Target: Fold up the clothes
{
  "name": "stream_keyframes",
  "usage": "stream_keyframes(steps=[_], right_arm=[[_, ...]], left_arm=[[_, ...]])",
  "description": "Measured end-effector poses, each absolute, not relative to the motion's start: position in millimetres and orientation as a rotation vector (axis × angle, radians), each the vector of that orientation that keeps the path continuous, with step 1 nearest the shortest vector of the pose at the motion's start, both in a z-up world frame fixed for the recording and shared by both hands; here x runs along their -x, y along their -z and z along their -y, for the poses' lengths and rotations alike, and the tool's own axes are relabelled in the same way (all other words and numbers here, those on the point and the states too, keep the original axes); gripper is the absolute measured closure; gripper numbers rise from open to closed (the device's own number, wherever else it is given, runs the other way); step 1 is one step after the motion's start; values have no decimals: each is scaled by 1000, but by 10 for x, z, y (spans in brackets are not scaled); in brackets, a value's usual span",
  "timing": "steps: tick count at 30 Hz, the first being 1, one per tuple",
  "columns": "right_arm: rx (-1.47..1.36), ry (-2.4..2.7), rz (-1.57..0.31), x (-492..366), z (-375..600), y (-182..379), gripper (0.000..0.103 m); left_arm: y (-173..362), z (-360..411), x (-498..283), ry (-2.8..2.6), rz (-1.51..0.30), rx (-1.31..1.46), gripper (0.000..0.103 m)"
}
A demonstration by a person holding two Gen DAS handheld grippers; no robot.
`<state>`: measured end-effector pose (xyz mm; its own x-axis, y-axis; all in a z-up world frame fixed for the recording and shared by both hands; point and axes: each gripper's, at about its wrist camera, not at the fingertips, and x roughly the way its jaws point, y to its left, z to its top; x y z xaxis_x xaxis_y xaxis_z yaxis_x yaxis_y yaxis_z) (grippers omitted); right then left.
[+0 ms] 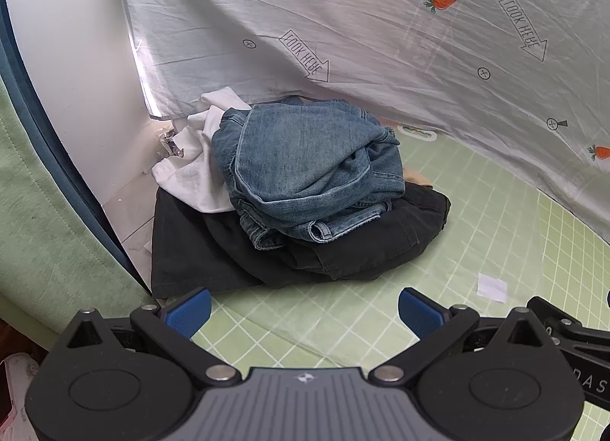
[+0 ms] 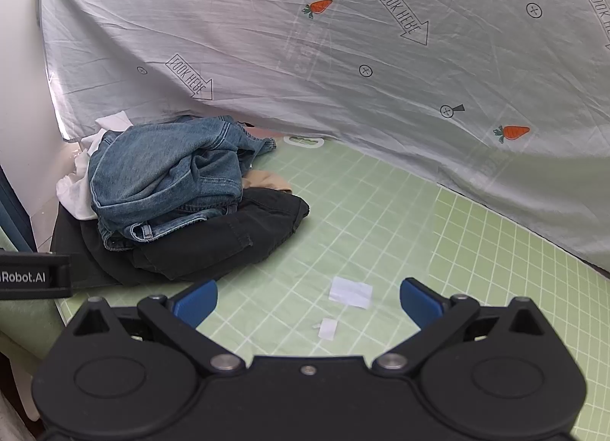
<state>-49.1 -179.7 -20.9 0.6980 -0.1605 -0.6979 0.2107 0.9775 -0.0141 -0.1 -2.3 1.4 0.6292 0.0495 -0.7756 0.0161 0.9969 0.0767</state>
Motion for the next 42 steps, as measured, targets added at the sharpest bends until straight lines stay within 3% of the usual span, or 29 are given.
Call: stream_keyframes(steps=[42], right_arm=[[-70, 205, -779, 505, 1791, 290, 0]], left_arm=[[-11, 53, -15, -6, -888, -89, 0]])
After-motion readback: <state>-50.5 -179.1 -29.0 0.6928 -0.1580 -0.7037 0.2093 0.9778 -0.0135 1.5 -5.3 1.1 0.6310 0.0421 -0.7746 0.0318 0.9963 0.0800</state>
